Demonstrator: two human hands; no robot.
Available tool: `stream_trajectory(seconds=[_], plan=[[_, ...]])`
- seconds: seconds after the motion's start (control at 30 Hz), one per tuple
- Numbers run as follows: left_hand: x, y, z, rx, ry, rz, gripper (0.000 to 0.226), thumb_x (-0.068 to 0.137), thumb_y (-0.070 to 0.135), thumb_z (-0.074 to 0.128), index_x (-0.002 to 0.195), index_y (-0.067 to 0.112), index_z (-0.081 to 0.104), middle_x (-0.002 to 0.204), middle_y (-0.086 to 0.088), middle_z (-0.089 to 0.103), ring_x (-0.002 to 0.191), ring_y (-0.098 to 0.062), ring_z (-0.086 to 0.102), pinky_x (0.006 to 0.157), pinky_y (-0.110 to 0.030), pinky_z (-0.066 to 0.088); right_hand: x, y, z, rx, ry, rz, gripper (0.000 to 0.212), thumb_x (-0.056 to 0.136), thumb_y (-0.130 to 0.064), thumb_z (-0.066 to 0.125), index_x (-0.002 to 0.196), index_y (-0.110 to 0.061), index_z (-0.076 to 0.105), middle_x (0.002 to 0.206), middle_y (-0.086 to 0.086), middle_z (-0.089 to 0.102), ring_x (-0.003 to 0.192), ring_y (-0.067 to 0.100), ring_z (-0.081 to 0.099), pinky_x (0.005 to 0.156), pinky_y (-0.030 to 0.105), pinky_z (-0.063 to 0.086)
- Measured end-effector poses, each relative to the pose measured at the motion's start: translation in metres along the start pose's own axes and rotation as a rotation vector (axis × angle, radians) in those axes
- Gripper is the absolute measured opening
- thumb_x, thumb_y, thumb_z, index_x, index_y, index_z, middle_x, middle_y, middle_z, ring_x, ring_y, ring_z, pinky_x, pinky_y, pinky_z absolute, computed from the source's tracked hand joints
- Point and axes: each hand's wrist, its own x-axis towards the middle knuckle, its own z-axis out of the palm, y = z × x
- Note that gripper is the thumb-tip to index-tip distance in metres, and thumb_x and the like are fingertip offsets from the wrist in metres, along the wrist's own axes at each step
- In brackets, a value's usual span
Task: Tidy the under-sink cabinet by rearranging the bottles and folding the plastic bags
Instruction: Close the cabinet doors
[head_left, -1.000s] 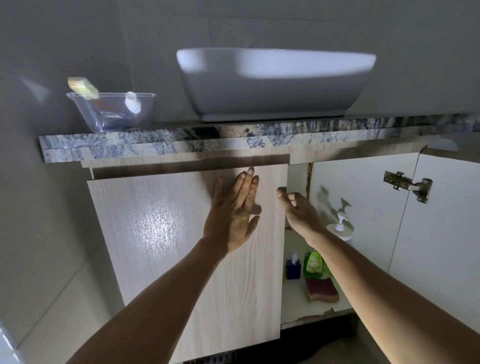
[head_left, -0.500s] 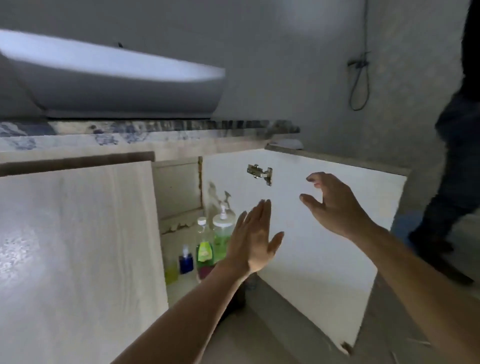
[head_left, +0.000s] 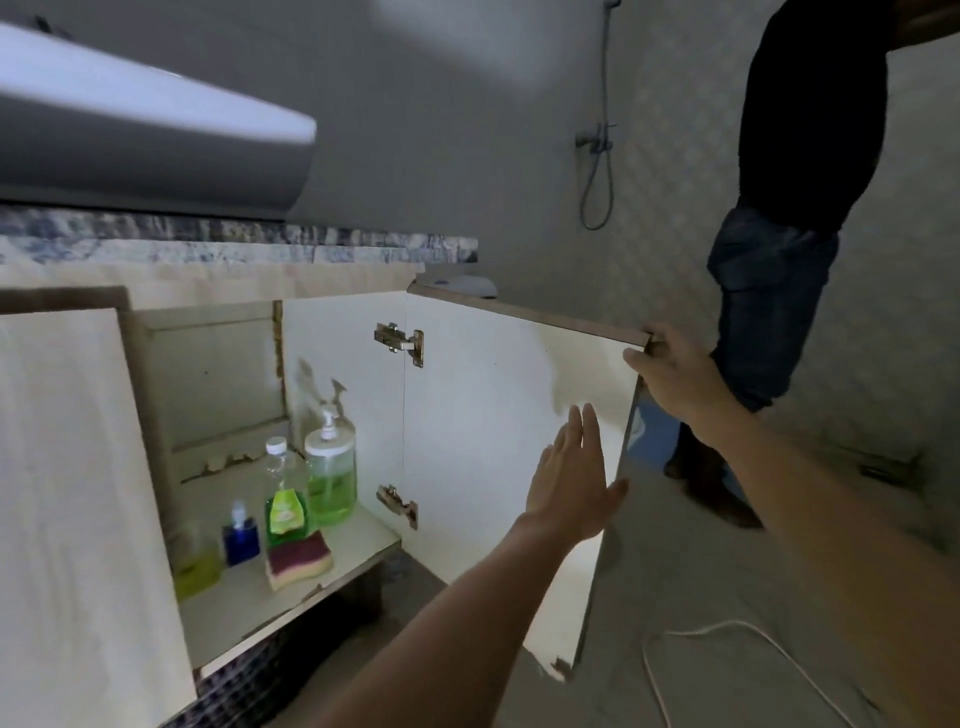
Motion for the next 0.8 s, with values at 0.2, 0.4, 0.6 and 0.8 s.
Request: stream_trajectory(seconds=[0.2, 0.4, 0.6, 0.8], plan=[[-0.028, -0.027, -0.016, 0.056, 0.115, 0.052, 0.094, 0.091, 0.056, 0.047, 0.15, 0.018, -0.016, 0.157, 0.001, -0.024, 0.145, -0.017, -0.018, 0.118, -0.037, -0.001, -0.036, -0.017, 0.018, 0.091, 0.096, -0.233, 0.026, 0.092, -0.026, 0.058, 0.115, -0.013, 0.06, 0.094, -0.002, 0.061, 0.09, 0.019, 0.061, 0.08, 0.033, 0.053], [-0.092, -0.074, -0.064, 0.169, 0.196, 0.065, 0.091, 0.092, 0.046, 0.048, 0.15, 0.008, -0.01, 0.16, -0.006, -0.01, 0.148, -0.017, -0.007, 0.121, -0.035, -0.001, -0.077, -0.06, 0.065, 0.235, 0.01, -0.469, 0.034, 0.087, -0.029, 0.064, 0.118, -0.014, 0.06, 0.09, -0.006, 0.064, 0.079, 0.003, 0.061, 0.066, 0.011, 0.046], [-0.147, -0.144, -0.117, 0.382, 0.294, -0.004, 0.082, 0.083, 0.047, 0.042, 0.148, 0.018, 0.002, 0.159, -0.017, 0.011, 0.147, -0.027, 0.014, 0.119, -0.047, 0.006, -0.083, -0.116, 0.133, 0.264, -0.105, -0.766, 0.056, 0.081, -0.047, 0.062, 0.125, -0.013, 0.056, 0.115, 0.01, 0.057, 0.067, 0.01, 0.067, 0.061, 0.026, 0.058], [-0.182, -0.206, -0.173, 0.63, 0.383, -0.174, 0.082, 0.089, 0.056, 0.042, 0.15, 0.013, 0.008, 0.157, -0.014, 0.022, 0.145, -0.028, 0.024, 0.119, -0.048, 0.009, -0.082, -0.174, 0.207, 0.179, -0.089, -0.865, 0.057, 0.081, -0.054, 0.058, 0.122, -0.014, 0.054, 0.125, 0.005, 0.051, 0.085, 0.02, 0.065, 0.061, 0.029, 0.054]])
